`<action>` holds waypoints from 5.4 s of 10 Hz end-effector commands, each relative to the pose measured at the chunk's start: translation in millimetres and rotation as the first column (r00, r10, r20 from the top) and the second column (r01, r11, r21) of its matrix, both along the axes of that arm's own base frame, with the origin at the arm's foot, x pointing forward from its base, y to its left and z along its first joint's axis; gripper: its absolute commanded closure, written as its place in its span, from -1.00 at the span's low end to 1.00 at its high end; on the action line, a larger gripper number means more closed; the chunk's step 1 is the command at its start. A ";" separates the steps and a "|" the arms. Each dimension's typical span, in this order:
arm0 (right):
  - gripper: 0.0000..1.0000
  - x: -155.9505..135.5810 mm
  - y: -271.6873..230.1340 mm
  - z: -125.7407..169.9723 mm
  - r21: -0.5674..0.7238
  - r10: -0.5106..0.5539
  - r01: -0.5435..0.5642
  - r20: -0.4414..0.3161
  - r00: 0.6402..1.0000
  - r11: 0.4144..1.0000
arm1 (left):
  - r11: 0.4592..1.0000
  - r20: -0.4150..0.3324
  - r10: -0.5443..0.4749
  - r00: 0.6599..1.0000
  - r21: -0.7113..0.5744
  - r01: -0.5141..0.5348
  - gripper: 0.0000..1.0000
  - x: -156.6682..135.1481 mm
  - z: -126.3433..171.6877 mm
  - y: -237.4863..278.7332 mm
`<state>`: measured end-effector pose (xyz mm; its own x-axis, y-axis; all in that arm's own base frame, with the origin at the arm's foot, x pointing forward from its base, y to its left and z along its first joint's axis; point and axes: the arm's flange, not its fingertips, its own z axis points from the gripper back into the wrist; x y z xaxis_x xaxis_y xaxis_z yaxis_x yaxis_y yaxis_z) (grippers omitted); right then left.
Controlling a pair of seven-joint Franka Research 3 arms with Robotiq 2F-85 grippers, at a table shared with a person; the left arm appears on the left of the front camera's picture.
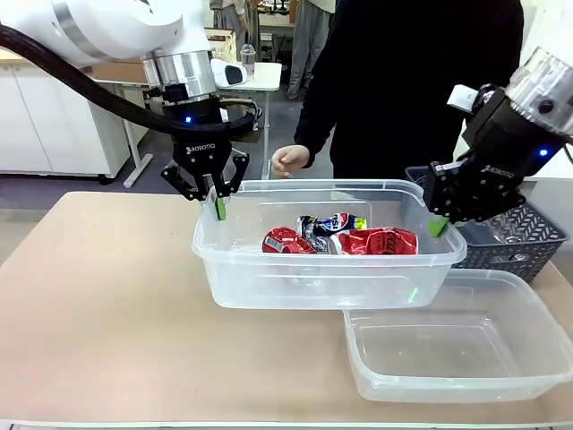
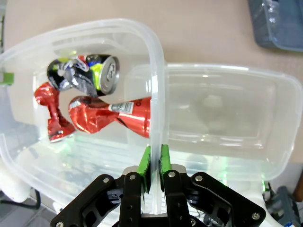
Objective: Sort the waste into each basket.
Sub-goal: Offer the picked Organizing box to the human, then release the Organizing box you were holding, then pick up the Organizing box on the right side of the table and lift it.
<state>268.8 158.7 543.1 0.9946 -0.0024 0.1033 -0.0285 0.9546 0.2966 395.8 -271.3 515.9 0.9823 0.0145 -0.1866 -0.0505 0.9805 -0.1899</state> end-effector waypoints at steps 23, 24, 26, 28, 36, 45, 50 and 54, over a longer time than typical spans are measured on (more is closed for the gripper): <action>0.81 174.2 -13.4 -35.4 -0.079 0.064 -0.070 -0.079 0.995 0.994 | 0.999 0.168 -0.020 0.986 -0.028 0.025 0.87 152.9 -18.0 -35.2; 0.81 174.2 -13.4 -35.4 -0.079 0.064 -0.070 -0.079 0.995 0.994 | 0.999 0.168 -0.020 0.986 -0.028 0.025 0.87 152.9 -18.0 -35.2; 0.81 174.2 -13.4 -35.4 -0.079 0.064 -0.070 -0.079 0.995 0.994 | 0.999 0.168 -0.020 0.986 -0.028 0.025 0.87 152.9 -18.0 -35.2; 0.01 177.7 -16.0 -34.7 -0.006 0.102 -0.103 -0.049 0.994 0.995 | 0.998 0.186 -0.068 0.980 -0.001 0.070 0.45 158.1 -13.6 -33.1; -1.00 118.8 -47.9 56.6 0.133 0.155 -0.205 0.315 0.936 0.970 | 0.981 0.422 -0.056 0.905 -0.145 0.128 -1.00 105.9 57.1 41.7; -1.00 94.5 -66.8 52.5 0.148 0.102 -0.151 0.292 0.951 0.977 | 0.950 0.404 -0.175 0.898 -0.171 0.262 -1.00 78.6 49.1 33.7; -1.00 59.8 -85.3 76.1 0.113 0.129 -0.164 0.270 0.954 0.980 | 0.932 0.421 -0.259 0.869 -0.128 0.340 -1.00 29.1 63.2 -9.8; -1.00 -45.9 -197.8 85.1 -0.231 -0.054 0.080 0.115 0.992 0.970 | 0.960 0.169 -0.231 0.958 -0.118 0.252 -1.00 -79.2 36.5 -113.8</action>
<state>223.4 -25.1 635.9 0.9738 0.0372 0.2244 -0.0693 0.9881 0.1371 314.8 -387.7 558.6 0.9511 -0.3016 0.0669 0.3068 0.8971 -0.3181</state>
